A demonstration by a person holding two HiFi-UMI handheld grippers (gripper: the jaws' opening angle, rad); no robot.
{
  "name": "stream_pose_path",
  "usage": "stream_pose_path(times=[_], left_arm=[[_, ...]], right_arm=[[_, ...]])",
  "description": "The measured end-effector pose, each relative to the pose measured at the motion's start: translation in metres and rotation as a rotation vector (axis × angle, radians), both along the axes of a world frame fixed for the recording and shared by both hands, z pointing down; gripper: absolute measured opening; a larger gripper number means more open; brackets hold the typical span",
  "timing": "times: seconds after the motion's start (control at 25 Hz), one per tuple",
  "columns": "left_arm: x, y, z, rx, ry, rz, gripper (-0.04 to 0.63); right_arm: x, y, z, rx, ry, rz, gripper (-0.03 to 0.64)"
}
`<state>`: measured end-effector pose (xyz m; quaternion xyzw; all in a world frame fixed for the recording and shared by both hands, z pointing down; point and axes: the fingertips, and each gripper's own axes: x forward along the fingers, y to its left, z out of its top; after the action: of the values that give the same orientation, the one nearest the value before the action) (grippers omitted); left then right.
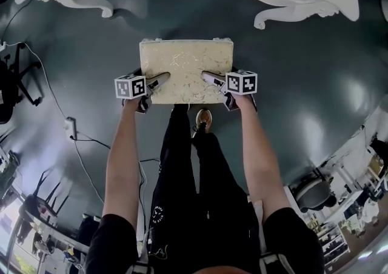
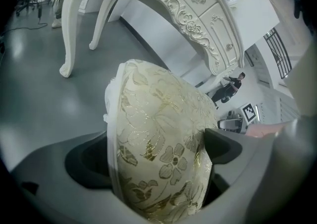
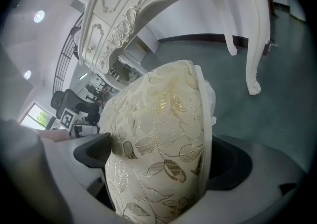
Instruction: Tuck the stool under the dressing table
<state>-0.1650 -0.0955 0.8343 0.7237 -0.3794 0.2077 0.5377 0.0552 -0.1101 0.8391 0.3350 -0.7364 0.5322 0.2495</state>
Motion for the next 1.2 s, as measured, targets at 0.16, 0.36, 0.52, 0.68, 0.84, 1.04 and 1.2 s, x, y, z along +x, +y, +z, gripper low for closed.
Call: stream_pose_path(times=[0.16,0.36,0.52,0.68,0.84,1.04,1.2], left_arm=[[-0.008,-0.046,-0.003,0.009,0.018,0.021,0.561],[-0.022,-0.095,0.001,0.021,0.014,0.037,0.563],[-0.023,-0.129,0.003,0.023,0.011,0.041,0.563],[-0.017,-0.157,0.005,0.013,0.003,0.049,0.563],[-0.009,-0.190,0.002,0.013,-0.005,0.047,0.565],[-0.004,-0.230,0.001,0.020,-0.016,0.048,0.565],[-0.002,-0.258,0.005,0.032,-0.020,0.053,0.566]], right_arm=[[-0.011,-0.040,-0.002,-0.001,-0.002,0.025,0.598],[-0.021,-0.088,-0.002,0.015,0.020,0.041,0.597],[-0.021,-0.119,0.002,0.021,0.019,0.045,0.597],[-0.016,-0.144,0.005,0.001,0.009,0.062,0.598],[-0.007,-0.177,0.003,0.008,0.006,0.062,0.597],[-0.004,-0.217,0.003,0.014,-0.001,0.060,0.597],[-0.001,-0.244,0.007,0.026,-0.009,0.075,0.598]])
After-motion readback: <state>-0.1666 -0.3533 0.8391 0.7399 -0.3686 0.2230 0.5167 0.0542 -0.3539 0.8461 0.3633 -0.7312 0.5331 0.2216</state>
